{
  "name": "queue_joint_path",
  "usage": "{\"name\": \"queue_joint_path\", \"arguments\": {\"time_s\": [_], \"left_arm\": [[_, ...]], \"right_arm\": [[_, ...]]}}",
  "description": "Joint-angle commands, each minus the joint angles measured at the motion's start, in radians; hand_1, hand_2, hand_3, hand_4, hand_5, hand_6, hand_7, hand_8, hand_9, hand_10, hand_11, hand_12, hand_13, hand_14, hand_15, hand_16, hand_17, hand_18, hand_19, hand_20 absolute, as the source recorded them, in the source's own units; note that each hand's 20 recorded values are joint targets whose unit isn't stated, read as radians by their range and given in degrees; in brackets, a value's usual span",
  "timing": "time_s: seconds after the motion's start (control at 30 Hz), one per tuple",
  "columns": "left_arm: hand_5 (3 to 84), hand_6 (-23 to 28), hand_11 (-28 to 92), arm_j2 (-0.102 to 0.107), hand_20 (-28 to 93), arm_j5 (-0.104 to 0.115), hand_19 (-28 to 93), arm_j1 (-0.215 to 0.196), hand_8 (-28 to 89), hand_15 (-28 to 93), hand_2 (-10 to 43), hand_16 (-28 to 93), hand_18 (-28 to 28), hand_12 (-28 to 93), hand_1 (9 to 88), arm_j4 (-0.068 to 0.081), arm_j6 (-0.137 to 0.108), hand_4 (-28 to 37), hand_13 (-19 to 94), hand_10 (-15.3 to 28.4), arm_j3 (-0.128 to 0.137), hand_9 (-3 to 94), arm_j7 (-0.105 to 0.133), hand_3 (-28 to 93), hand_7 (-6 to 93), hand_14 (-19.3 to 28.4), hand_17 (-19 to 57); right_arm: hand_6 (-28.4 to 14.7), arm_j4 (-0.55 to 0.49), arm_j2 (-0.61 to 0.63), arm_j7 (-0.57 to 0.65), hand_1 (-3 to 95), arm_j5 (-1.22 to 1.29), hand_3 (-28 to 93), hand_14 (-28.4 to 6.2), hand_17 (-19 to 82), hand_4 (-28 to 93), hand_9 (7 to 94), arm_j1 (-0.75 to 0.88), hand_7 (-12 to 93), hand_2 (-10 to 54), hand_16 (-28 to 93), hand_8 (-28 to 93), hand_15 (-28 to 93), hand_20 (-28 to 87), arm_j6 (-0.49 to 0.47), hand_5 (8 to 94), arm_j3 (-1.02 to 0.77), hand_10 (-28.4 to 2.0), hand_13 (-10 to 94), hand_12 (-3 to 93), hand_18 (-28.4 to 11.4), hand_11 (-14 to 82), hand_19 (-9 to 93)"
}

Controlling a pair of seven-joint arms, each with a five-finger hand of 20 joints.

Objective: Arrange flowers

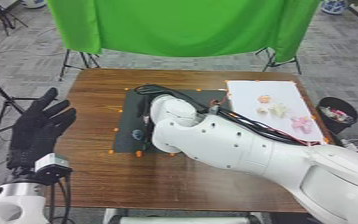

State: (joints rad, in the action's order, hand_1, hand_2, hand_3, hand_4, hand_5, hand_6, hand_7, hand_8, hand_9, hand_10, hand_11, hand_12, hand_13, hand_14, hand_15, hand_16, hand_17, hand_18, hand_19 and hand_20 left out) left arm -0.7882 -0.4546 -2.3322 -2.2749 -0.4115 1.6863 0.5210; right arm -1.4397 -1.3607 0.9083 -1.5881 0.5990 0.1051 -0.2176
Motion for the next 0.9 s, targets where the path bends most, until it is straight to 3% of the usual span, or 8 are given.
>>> {"name": "queue_joint_path", "arguments": {"time_s": [0.03,0.2,0.27,0.3,0.33,0.37,0.6,0.9], "left_arm": [[36.4,9.3,29,-0.06,5,-0.029,53,-0.046,-8,57,7.5,-13,25.6,11,30.2,-0.004,0.019,-20.5,21,19.2,0.047,31.8,-0.06,65,10.3,26.0,-7.2],[36.4,9.3,29,-0.08,5,-0.03,52,-0.088,-8,57,7.5,-13,25.6,11,30.2,-0.014,0.014,-20.5,21,19.2,0.066,31.9,-0.064,65,10.3,26.0,-7.2],[36.4,9.3,29,-0.056,5,-0.003,52,-0.117,-8,57,7.5,-13,25.5,11,30.3,-0.022,0.0,-20.5,21,19.2,0.065,31.8,-0.025,65,10.2,26.0,-7.2],[36.4,9.3,29,-0.073,5,-0.018,52,-0.111,-8,57,7.5,-13,25.6,11,30.2,-0.019,0.009,-20.5,21,19.2,0.069,31.9,-0.049,65,10.3,26.0,-7.3],[36.3,9.3,29,-0.061,5,-0.005,52,-0.127,-8,57,7.5,-13,25.6,11,30.3,-0.024,-0.001,-20.5,21,19.2,0.065,31.9,-0.023,65,10.3,26.0,-7.3],[36.4,9.3,29,-0.002,5,0.043,52,-0.16,-8,57,7.5,-13,25.6,11,30.2,-0.036,-0.036,-20.5,21,19.2,0.04,31.9,0.06,65,10.2,26.0,-7.3],[36.3,9.2,29,-0.017,5,0.046,52,-0.186,-8,56,7.5,-12,25.6,11,30.0,-0.044,-0.044,-20.6,21,19.2,0.029,31.9,0.07,65,10.2,26.0,-7.3],[36.2,9.2,29,-0.036,6,0.022,52,-0.173,-8,56,7.5,-12,25.6,11,29.9,-0.05,-0.041,-20.6,21,19.2,0.004,31.9,0.033,65,10.1,26.0,-7.3]], "right_arm": [[0.3,-0.062,0.037,-0.052,41.8,0.05,74,-5.1,50,-28,67.9,-0.038,25,-5.2,15,-10,57,20,0.044,58.7,0.002,-9.5,77,13.4,-11.7,16.0,93],[-2.3,-0.124,0.076,-0.093,33.5,0.09,74,-8.4,49,-27,62.0,-0.048,23,1.8,14,-13,59,20,0.011,54.5,-0.035,-11.9,73,13.2,-12.8,15.2,93],[-3.1,-0.16,0.098,-0.107,31.1,0.103,74,-9.8,48,-26,60.9,-0.061,22,4.3,13,-13,60,20,-0.013,53.6,-0.044,-13.3,72,13.2,-13.2,14.7,93],[-3.3,-0.18,0.113,-0.095,30.2,0.109,74,-10.1,48,-26,60.6,-0.056,22,5.1,13,-13,60,20,-0.045,53.5,-0.062,-13.8,71,13.2,-13.4,14.6,93],[-3.6,-0.196,0.124,-0.099,29.4,0.11,74,-10.7,47,-26,59.9,-0.058,21,5.6,13,-12,60,20,-0.064,53.4,-0.071,-14.5,71,13.3,-13.6,14.3,93],[-4.0,-0.215,0.14,-0.109,28.9,0.115,74,-11.1,47,-25,59.0,-0.062,21,6.0,13,-12,61,20,-0.07,52.9,-0.077,-15.3,70,13.3,-13.8,14.0,93],[-5.4,-0.394,0.328,-0.104,27.7,0.101,75,-12.4,47,-24,57.3,-0.031,19,6.7,12,-11,62,20,-0.123,51.6,-0.138,-17.7,67,13.7,-14.3,13.6,93],[-6.3,-0.536,0.621,-0.01,28.7,0.071,75,-13.2,47,-23,56.3,0.204,17,6.2,11,-10,63,20,-0.195,51.3,-0.372,-19.3,67,13.7,-14.4,12.9,93]]}}
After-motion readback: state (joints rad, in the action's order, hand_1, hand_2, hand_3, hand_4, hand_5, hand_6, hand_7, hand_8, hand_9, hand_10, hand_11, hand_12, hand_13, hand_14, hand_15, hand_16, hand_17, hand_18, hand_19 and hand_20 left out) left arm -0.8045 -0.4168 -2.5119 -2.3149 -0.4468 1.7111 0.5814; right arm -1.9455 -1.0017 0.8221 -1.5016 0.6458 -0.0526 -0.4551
